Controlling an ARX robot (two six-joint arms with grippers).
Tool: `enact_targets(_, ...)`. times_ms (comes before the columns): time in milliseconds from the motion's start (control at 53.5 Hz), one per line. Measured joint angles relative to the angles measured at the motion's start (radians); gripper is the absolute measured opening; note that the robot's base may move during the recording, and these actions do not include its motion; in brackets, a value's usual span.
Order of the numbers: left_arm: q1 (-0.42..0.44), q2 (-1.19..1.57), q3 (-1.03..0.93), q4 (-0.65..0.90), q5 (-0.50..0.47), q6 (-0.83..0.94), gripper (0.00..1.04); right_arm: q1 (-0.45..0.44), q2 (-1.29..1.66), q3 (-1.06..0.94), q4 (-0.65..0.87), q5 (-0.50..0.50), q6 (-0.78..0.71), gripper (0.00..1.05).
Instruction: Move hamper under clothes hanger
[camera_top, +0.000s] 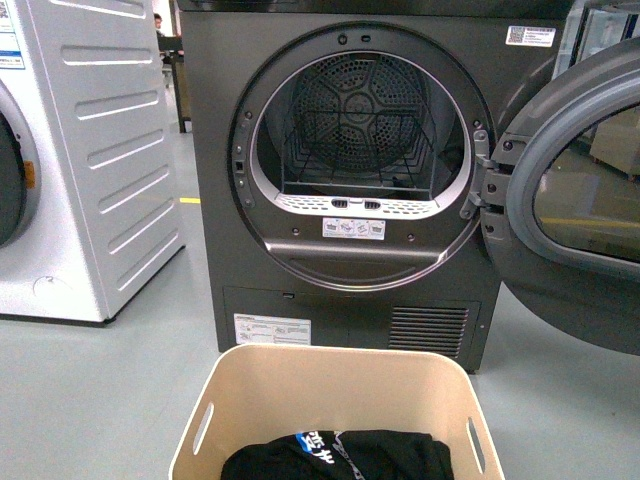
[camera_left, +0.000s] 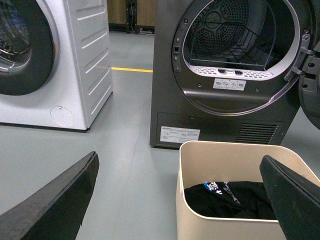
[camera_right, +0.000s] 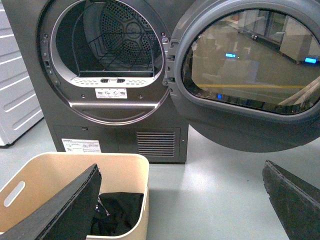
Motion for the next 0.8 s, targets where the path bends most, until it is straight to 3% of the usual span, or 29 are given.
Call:
enact_targets(56, 0.0, 0.0, 0.0, 0.0, 0.0, 0.0, 0.98, 0.0, 0.0, 0.0, 0.0, 0.0, 0.0, 0.97)
enact_targets(75, -0.012, 0.011, 0.003, -0.013, -0.037, -0.016, 0.98, 0.0, 0.0, 0.0, 0.0, 0.0, 0.0, 0.97)
enact_targets(112, -0.075, 0.11, 0.047, -0.093, -0.224, -0.086, 0.98, 0.006, 0.024, 0.012, -0.032, 0.022, 0.024, 0.97)
enact_targets(149, -0.088, 0.241, 0.072, -0.068, -0.291, -0.146, 0.98, 0.008, 0.111, 0.026, -0.012, 0.013, 0.06, 0.97)
enact_targets(262, 0.01, 0.655, 0.198, 0.223, -0.193, -0.169, 0.98, 0.0, 0.522, 0.09, 0.284, -0.101, 0.094, 0.97)
enact_targets(374, 0.071, 1.079, 0.409, 0.41, -0.072, -0.135, 0.98, 0.005, 0.938, 0.252, 0.487, -0.137, 0.095, 0.97)
enact_targets(504, 0.006, 1.476, 0.666, 0.358, -0.016, -0.066, 0.98, 0.046, 1.287, 0.467, 0.517, -0.124, 0.077, 0.97)
enact_targets(673, -0.079, 1.798, 0.909, 0.257, -0.036, -0.051, 0.98, 0.072, 1.6, 0.663, 0.504, -0.091, 0.054, 0.97)
enact_targets(803, -0.108, 1.982, 1.043, 0.211, -0.062, -0.058, 0.98, 0.08, 1.792, 0.797, 0.406, -0.126, 0.069, 0.97)
